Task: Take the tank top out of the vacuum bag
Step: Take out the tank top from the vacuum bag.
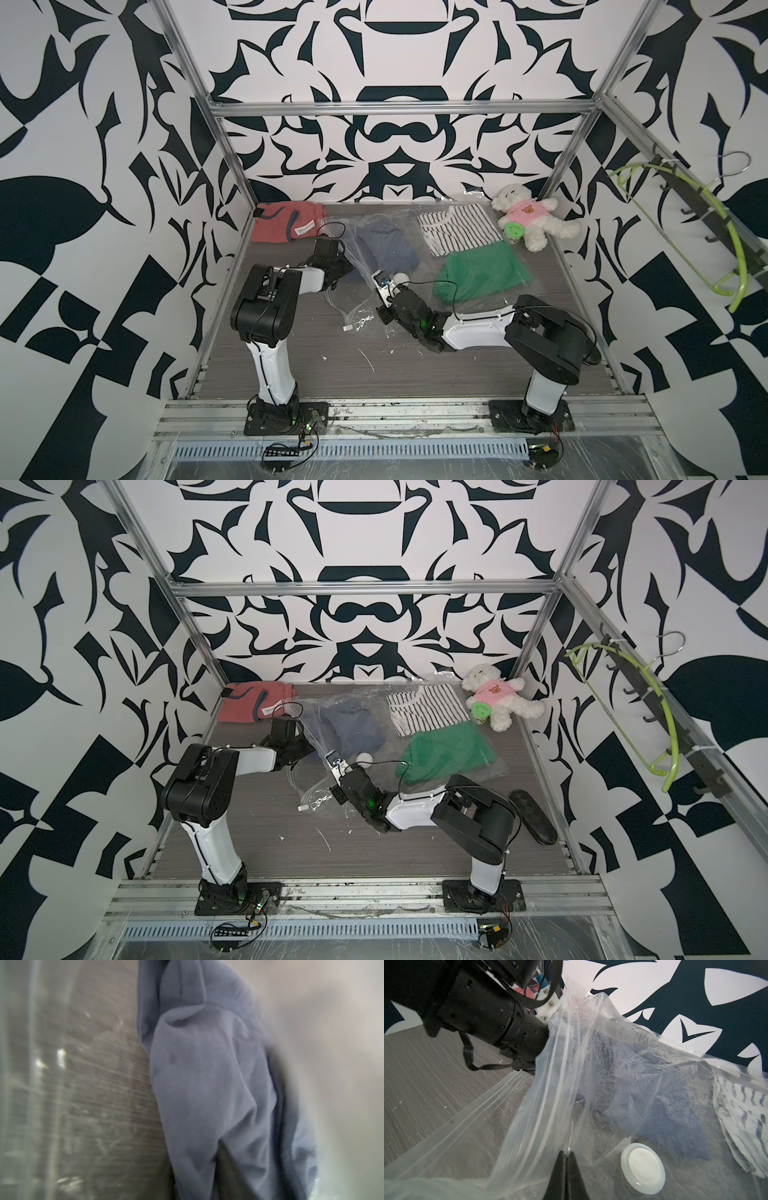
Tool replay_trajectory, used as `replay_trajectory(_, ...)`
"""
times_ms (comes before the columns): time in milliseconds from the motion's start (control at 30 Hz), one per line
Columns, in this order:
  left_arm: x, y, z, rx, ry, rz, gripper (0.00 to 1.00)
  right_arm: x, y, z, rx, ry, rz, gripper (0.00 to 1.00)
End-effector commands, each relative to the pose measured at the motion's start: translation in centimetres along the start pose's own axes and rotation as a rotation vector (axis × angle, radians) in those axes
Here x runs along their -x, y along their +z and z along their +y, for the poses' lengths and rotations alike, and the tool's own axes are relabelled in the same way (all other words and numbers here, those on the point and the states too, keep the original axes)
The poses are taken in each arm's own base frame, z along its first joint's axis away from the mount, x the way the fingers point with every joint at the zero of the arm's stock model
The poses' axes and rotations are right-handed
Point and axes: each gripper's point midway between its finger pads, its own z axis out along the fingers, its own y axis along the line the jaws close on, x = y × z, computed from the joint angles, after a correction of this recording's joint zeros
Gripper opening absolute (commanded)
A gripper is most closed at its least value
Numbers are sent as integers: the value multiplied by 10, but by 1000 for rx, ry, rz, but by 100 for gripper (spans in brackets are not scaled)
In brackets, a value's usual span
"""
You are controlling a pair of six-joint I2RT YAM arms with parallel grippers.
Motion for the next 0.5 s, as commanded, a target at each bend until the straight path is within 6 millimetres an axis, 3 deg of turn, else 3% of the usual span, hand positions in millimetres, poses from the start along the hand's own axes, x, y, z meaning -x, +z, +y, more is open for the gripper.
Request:
replay_trajectory(0, -22, 9, 10, 12, -18, 66, 13, 20, 1, 1, -12, 9, -41, 5)
replay_trajectory(200, -18, 2, 10, 27, -16, 47, 1, 23, 0, -2, -32, -2, -44, 5)
replay_trajectory(467, -3, -26, 5, 55, 19, -5, 0, 24, -2, -9, -66, -3, -51, 5)
